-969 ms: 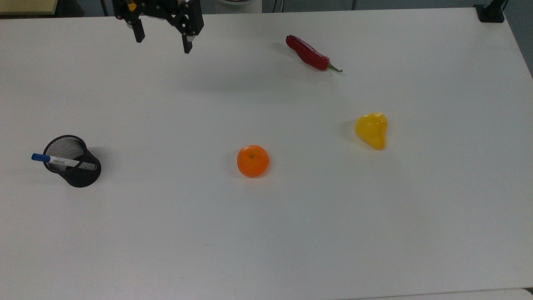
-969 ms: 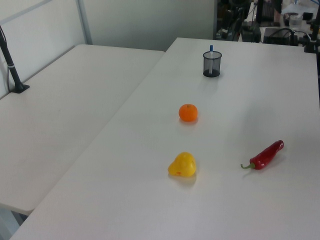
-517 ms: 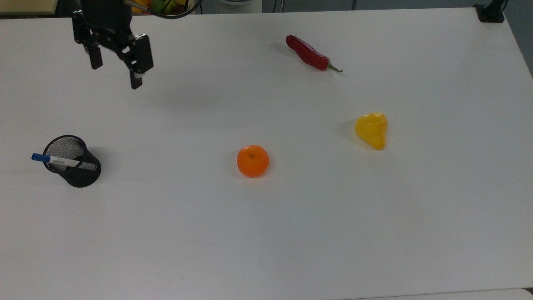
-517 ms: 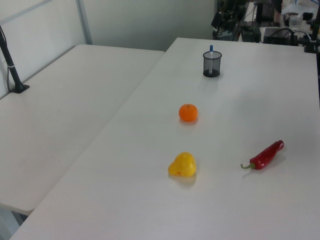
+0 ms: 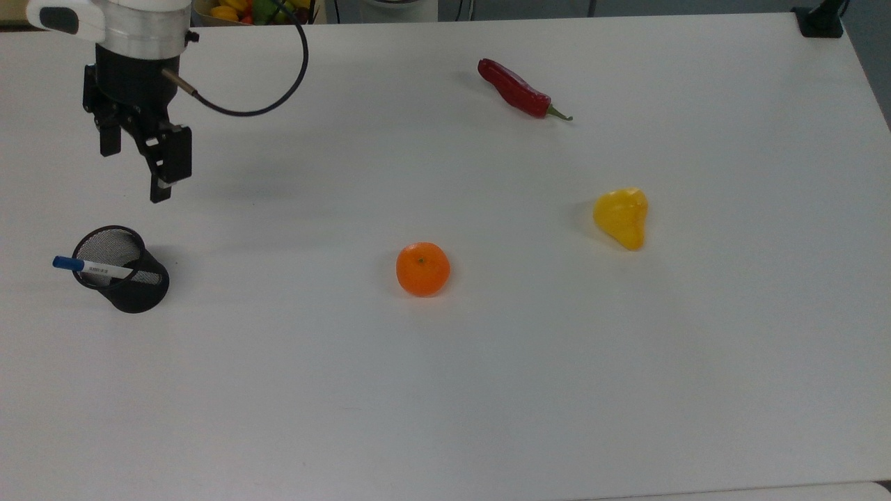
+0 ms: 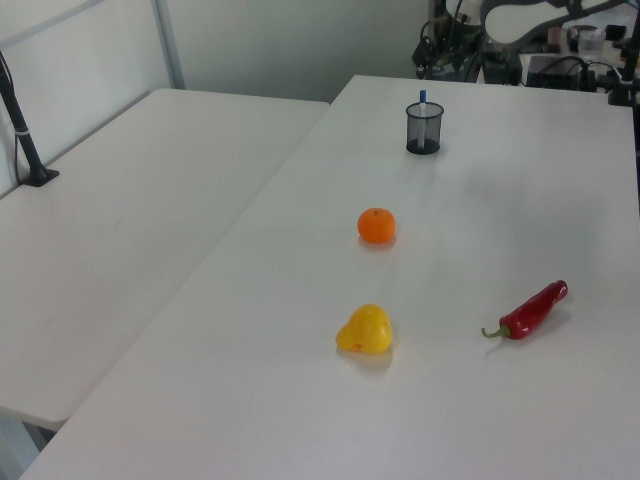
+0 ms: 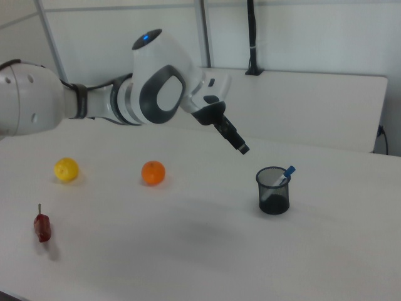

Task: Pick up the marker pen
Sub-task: 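Move the open gripper over the black mesh pen cup, then lower the gripper and close it on the blue-capped marker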

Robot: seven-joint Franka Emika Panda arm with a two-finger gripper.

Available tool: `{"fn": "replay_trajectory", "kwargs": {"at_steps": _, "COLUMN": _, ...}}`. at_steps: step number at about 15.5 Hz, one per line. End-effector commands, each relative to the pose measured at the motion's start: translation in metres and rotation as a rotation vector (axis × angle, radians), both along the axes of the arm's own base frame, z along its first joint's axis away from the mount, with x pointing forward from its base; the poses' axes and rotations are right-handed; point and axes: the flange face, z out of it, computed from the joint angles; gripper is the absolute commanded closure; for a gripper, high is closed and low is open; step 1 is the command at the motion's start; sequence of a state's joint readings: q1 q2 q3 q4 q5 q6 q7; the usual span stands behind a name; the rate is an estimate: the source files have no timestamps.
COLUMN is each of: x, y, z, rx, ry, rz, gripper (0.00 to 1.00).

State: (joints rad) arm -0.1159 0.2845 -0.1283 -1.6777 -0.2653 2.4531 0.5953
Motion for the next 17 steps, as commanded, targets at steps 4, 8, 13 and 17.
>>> {"fn": "replay_trajectory", "kwargs": {"at_steps": 4, "x": 0.012, "y": -0.038, "z": -0.037, "rx": -0.051, "ry": -0.119, "rz": -0.112, "gripper": 0.12}}
{"fn": "replay_trajectory", "kwargs": {"at_steps": 8, "x": 0.018, "y": -0.06, "z": -0.066, "rx": -0.049, "ry": -0.211, "rz": -0.119, "gripper": 0.27}}
{"fn": "replay_trajectory", "kwargs": {"at_steps": 13, "x": 0.027, "y": -0.075, "z": -0.082, "rx": -0.055, "ry": -0.29, "rz": -0.097, "gripper": 0.44}}
{"fn": "replay_trajectory", "kwargs": {"at_steps": 17, "x": 0.029, "y": -0.081, "z": -0.109, "rx": -0.053, "ry": -0.291, "rz": -0.088, "gripper": 0.54}}
